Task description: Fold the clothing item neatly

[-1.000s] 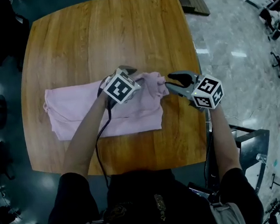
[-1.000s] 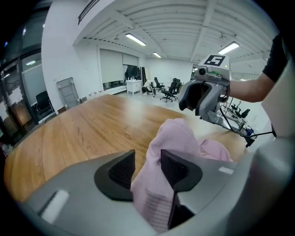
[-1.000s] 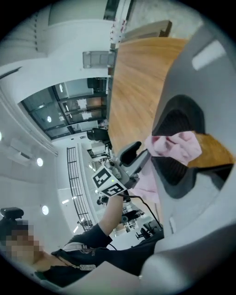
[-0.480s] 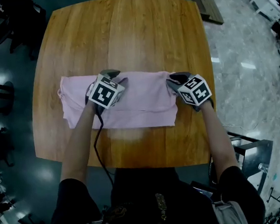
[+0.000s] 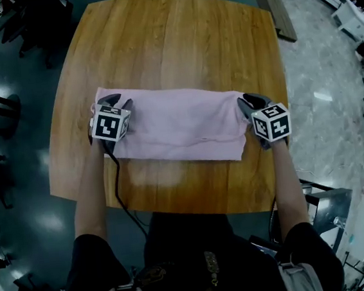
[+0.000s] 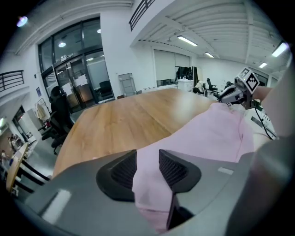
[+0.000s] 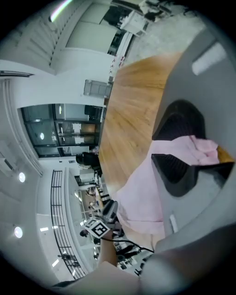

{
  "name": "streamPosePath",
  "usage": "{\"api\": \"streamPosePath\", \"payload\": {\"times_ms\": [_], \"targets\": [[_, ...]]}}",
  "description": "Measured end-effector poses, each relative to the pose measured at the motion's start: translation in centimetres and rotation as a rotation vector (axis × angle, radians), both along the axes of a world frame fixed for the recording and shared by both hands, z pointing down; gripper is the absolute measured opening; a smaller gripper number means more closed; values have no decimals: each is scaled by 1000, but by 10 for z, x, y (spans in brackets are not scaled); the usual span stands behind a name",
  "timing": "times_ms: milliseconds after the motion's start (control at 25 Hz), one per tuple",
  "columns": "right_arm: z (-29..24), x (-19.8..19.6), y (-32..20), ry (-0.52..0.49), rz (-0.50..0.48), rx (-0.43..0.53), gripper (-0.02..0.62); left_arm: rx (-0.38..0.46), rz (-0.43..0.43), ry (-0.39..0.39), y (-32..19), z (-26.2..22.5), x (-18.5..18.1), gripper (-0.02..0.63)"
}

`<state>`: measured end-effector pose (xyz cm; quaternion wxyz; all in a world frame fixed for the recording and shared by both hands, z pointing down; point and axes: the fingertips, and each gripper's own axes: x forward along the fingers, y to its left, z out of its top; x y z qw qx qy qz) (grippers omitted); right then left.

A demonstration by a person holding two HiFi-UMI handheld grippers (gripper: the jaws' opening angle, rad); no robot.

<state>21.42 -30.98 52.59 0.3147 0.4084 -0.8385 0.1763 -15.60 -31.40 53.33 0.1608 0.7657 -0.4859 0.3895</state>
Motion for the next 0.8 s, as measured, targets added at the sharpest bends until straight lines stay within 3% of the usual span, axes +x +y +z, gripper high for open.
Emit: {"api": "streamPosePath", "payload": {"times_ms": [120, 280, 400, 520, 640, 800], "targets": [[-7, -24, 7, -49, 72, 13, 92, 13, -63, -16, 4, 9, -29, 160], [26, -45, 18, -56, 151, -66, 91, 3, -86, -19, 7, 28, -34, 161], [51, -38, 19, -1, 208, -100, 69, -20, -96, 9, 7, 42, -35, 161], [57, -21, 16, 22, 248, -83, 6, -34, -112, 83, 8, 49, -38, 161], [62, -14, 16, -47, 281, -81, 3, -50, -124, 152, 7, 52, -43, 160], [54, -15, 14, -64, 279, -73, 3, -26, -112, 157, 7, 43, -44, 160]]}}
